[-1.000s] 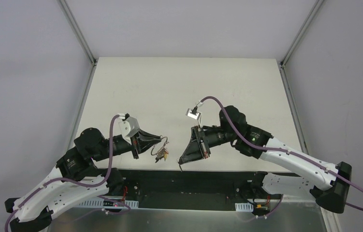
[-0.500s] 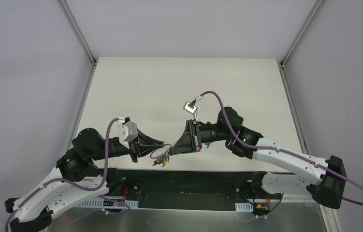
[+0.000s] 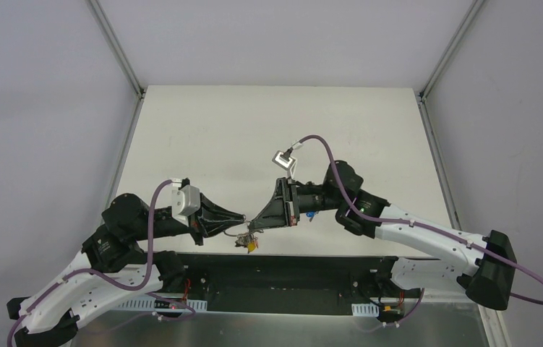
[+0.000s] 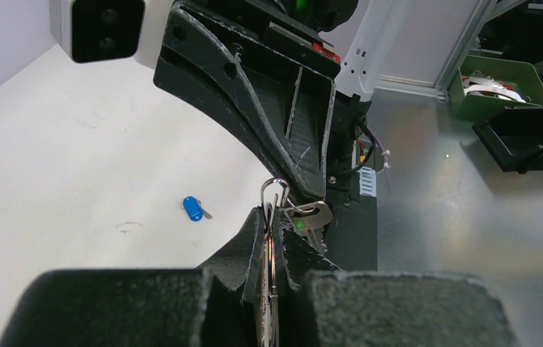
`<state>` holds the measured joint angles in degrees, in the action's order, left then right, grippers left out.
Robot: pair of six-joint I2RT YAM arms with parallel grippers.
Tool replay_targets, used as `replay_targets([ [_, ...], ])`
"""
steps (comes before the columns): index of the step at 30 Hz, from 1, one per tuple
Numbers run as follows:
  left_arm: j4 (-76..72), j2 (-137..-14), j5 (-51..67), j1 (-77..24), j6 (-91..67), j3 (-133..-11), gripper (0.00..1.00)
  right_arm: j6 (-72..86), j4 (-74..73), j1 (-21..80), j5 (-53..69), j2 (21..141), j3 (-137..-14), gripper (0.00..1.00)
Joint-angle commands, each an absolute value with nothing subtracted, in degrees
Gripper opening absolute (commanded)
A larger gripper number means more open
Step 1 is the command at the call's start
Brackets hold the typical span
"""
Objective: Put the keys on the keyring
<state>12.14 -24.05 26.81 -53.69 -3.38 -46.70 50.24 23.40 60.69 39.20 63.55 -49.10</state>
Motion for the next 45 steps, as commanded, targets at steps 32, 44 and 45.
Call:
replay_targets([
  [32,5.81,-23.98,31.62,-54.08,-3.13,-48.75,0.00,53.64,32.41,61.68,36.85,65.37,-49.04,0.00],
  [44,4.78,-23.00,33.32,-54.04,-3.73,-48.18,0.00,55.66,35.67,61.39,33.79,65.90,-47.37,0.00],
  [45,4.59,-22.75,33.27,-54.04,-3.77,-48.05,0.00,56.11,36.33,61.35,33.39,65.96,-47.03,0.00],
])
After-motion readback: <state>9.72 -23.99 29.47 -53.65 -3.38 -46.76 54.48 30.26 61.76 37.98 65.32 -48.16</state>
